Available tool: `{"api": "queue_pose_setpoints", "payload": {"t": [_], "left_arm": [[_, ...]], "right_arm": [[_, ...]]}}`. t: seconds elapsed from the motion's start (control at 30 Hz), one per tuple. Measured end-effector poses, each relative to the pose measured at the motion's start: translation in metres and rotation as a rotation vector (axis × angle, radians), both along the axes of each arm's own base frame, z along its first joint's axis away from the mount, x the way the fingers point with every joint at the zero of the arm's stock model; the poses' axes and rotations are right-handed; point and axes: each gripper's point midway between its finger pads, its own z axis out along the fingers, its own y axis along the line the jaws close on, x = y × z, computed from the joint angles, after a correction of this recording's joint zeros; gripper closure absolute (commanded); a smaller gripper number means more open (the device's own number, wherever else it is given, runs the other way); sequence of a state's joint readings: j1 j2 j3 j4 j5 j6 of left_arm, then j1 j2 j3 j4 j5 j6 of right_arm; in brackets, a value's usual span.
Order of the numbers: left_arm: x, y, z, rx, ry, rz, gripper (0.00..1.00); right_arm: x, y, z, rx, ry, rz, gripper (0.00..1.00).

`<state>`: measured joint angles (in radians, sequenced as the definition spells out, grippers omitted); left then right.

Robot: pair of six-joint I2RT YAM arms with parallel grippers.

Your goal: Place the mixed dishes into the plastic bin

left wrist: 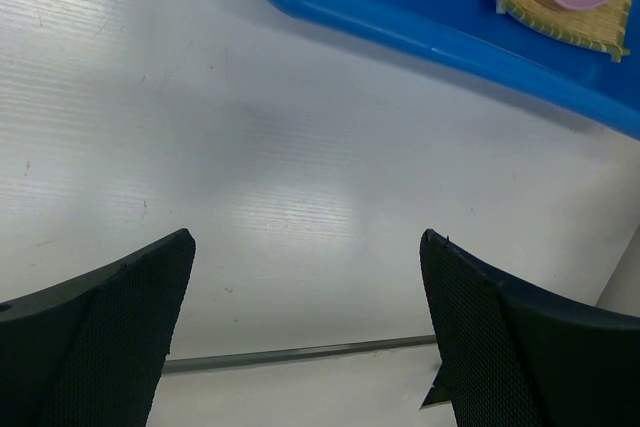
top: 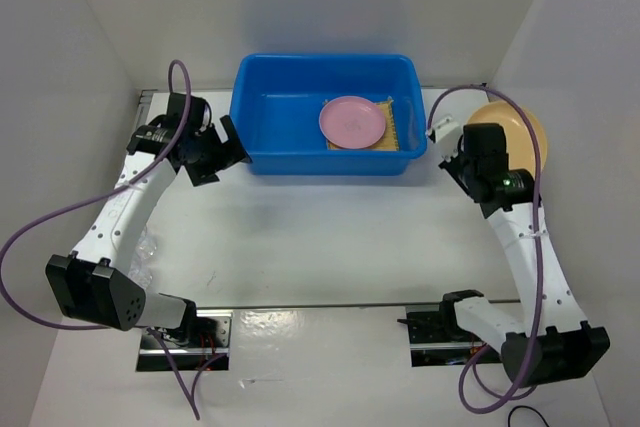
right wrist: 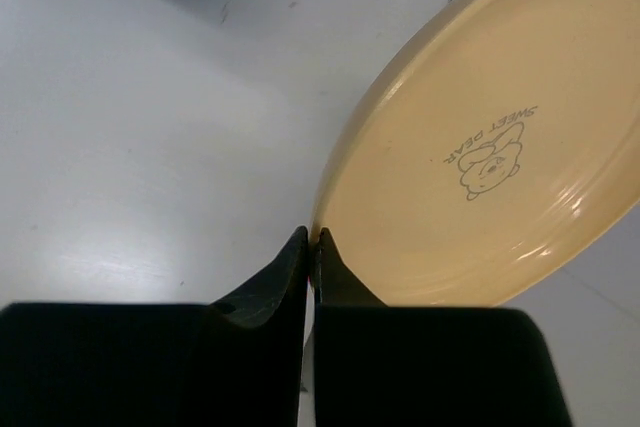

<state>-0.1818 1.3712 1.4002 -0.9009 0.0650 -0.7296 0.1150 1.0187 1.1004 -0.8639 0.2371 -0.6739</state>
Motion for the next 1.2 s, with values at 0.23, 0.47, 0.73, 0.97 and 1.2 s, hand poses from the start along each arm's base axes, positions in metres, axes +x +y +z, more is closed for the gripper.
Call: {"api": "queue_pose_setpoints", "payload": {"t": [0.23, 0.47, 0.73, 0.97, 1.2], "left_arm": [[0.002, 0.004, 0.000, 0.002, -0.007, -0.008, 0.00], [0.003, 0.024, 0.003, 0.017, -0.019, 0.026, 0.00], [-0.021, 0.058, 0.016, 0.051, -0.020, 0.081, 0.00], [-0.045, 0.086, 0.020, 0.064, 0.007, 0.143, 0.00], [-0.062, 0.100, 0.023, 0.053, 0.036, 0.194, 0.00]], "right_arm": [[0.061, 0.042, 0.080, 0.026, -0.131, 0.107, 1.00], [0.121, 0.132, 0.040, 0.034, -0.030, 0.301, 1.00], [0.179, 0.206, -0.055, 0.028, 0.165, 0.414, 1.00], [0.246, 0.245, -0.096, 0.044, 0.161, 0.438, 1.00], [0.286, 0.275, -0.117, 0.077, 0.155, 0.472, 1.00]]}}
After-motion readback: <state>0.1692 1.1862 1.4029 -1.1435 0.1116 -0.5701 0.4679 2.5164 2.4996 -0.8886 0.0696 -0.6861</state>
